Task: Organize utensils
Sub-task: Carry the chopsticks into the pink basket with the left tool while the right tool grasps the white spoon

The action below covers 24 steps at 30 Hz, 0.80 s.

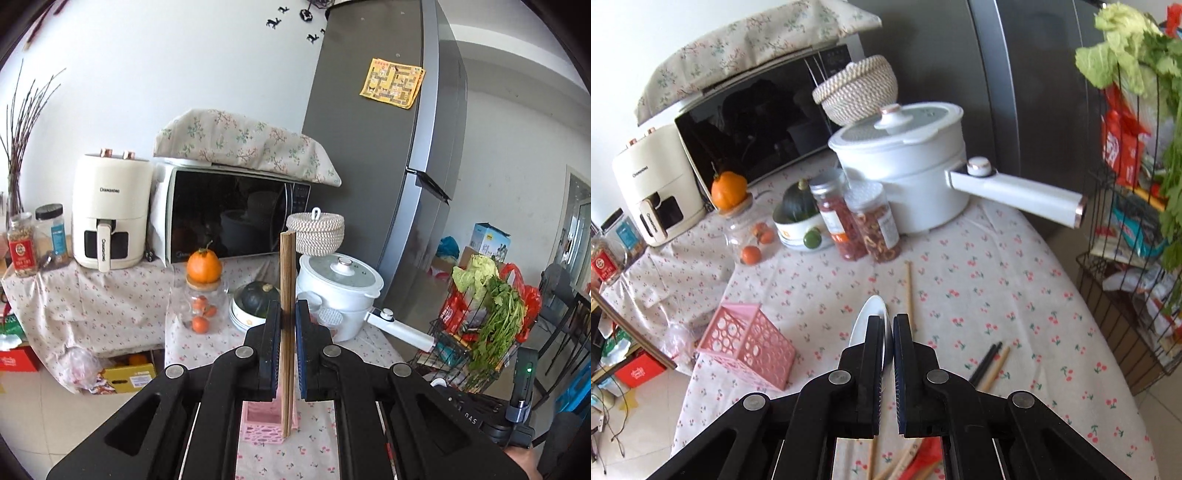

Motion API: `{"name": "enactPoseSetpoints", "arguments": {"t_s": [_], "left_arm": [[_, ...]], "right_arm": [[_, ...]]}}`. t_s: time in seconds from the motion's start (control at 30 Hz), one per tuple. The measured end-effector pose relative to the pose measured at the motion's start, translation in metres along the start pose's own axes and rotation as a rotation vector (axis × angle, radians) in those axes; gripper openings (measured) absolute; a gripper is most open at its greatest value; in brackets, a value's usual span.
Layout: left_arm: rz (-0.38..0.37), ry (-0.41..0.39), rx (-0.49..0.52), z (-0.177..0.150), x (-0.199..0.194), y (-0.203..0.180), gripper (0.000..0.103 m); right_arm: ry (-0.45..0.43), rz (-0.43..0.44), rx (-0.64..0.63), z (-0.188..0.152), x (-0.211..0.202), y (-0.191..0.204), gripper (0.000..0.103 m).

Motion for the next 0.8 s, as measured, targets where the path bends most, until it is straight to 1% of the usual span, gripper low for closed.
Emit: {"name": "enactPoseSetpoints", "arguments": {"t_s": [0.07, 0.13, 0.23, 0.3, 0.43, 0.5, 0.57, 0.67, 0.73, 0.8], "left_arm": [[0.025, -0.011, 0.052, 0.002, 0.019, -0.007, 0.007], [0.044, 0.004, 0.1, -0.005, 0.042, -0.012, 0.007], [0.065, 0.047, 0.165, -0.024, 0.081, -0.014, 0.007], [0.085, 0.09, 0.184, -0.037, 0.105, -0.012, 0.007], [0.123, 0.182, 0.18, -0.054, 0.141, -0.002, 0.007], [0.134, 0.229, 0.157, -0.061, 0.155, 0.004, 0.008], [0.139, 0.268, 0.115, -0.066, 0.166, 0.013, 0.008], [0.14, 0.31, 0.068, -0.072, 0.176, 0.023, 0.008], [0.145, 0.329, 0.074, -0.076, 0.178, 0.025, 0.009], [0.146, 0.352, 0.072, -0.08, 0.175, 0.027, 0.015]], "right_arm": [[-0.019, 0.011, 0.003, 0.006, 0.002, 0.008, 0.004], [-0.019, 0.025, 0.011, 0.007, 0.007, 0.014, 0.004], [-0.016, 0.024, 0.012, 0.008, 0.016, 0.018, 0.004], [-0.009, 0.018, 0.006, 0.007, 0.021, 0.02, 0.004], [0.003, 0.019, 0.003, 0.004, 0.026, 0.021, 0.004], [0.005, 0.018, -0.002, 0.003, 0.027, 0.021, 0.004], [0.007, 0.017, -0.007, 0.002, 0.028, 0.023, 0.004], [0.011, 0.022, -0.014, 0.002, 0.029, 0.028, 0.004], [0.016, 0.023, -0.026, 0.001, 0.032, 0.033, 0.004], [0.016, 0.024, -0.038, 0.0, 0.033, 0.039, 0.004]]}}
Point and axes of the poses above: each gripper's, at about its wrist camera, not at the fingertips, and x roughly the way its jaws point, y to its left, z to its top, the point moved 7 cm from there along x, roughly the way its jaws point
